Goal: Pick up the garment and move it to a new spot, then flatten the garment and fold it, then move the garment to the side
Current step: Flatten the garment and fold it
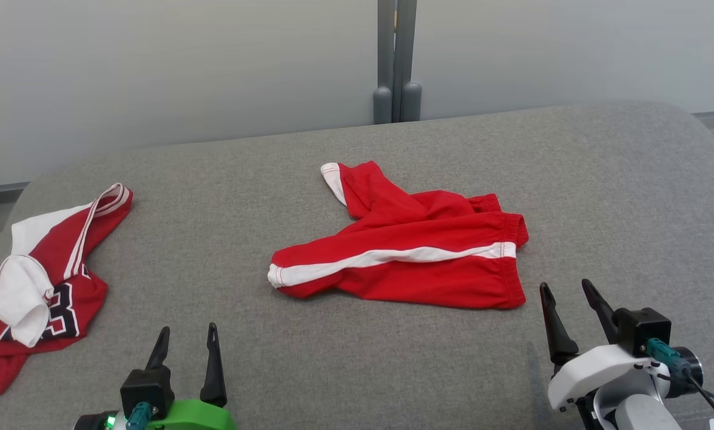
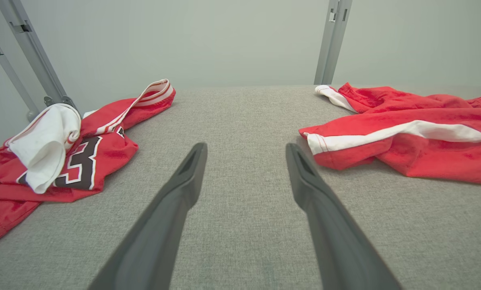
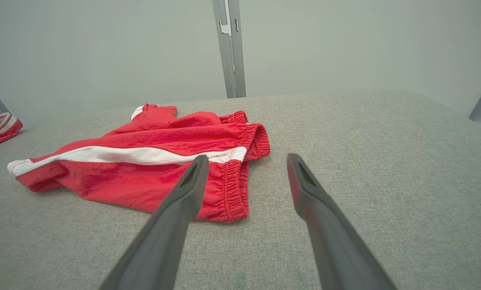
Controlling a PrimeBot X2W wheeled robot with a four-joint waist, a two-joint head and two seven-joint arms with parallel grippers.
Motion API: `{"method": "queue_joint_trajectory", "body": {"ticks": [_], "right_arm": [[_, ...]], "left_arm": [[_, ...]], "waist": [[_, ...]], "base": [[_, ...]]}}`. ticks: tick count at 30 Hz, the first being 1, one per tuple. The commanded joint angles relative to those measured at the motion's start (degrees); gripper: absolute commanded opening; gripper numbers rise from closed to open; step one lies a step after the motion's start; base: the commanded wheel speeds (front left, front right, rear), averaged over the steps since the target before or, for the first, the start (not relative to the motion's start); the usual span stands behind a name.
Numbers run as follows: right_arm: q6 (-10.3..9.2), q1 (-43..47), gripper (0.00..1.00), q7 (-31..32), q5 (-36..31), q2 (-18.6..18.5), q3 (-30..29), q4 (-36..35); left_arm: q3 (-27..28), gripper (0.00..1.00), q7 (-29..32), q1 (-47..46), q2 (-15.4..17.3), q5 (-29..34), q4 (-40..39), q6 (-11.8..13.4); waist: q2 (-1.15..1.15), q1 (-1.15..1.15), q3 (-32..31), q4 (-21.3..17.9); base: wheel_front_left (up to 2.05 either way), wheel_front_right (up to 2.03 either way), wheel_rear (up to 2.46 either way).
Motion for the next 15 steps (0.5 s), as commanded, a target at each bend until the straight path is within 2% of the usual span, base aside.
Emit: {"method": "queue_joint_trajectory", "body": {"ticks": [1,8,15], "right_arm": [[-0.02,0.1,1.00,0.0,-0.6,0.0,-0.1,0.1],[-0.02,-0.7,1.00,0.0,0.2,0.2,0.4,0.8],[-0.02,-3.1,1.00,0.0,0.7,-0.1,1.1,2.1]], "left_arm": [[0.1,1.00,-0.1,0.2,0.2,0.3,0.0,0.0],[-0.7,1.00,-0.1,-0.3,0.2,-0.6,0.4,-0.5],[-2.2,1.00,-0.1,-3.5,0.3,-1.5,1.9,-2.2]], "waist": [[0.00,0.00,0.2,0.1],[0.00,0.00,0.8,0.3],[0.00,0.00,3.6,0.0]], "base": [[0.00,0.00,0.00],[0.00,0.00,0.00],[0.00,0.00,0.00]]}}
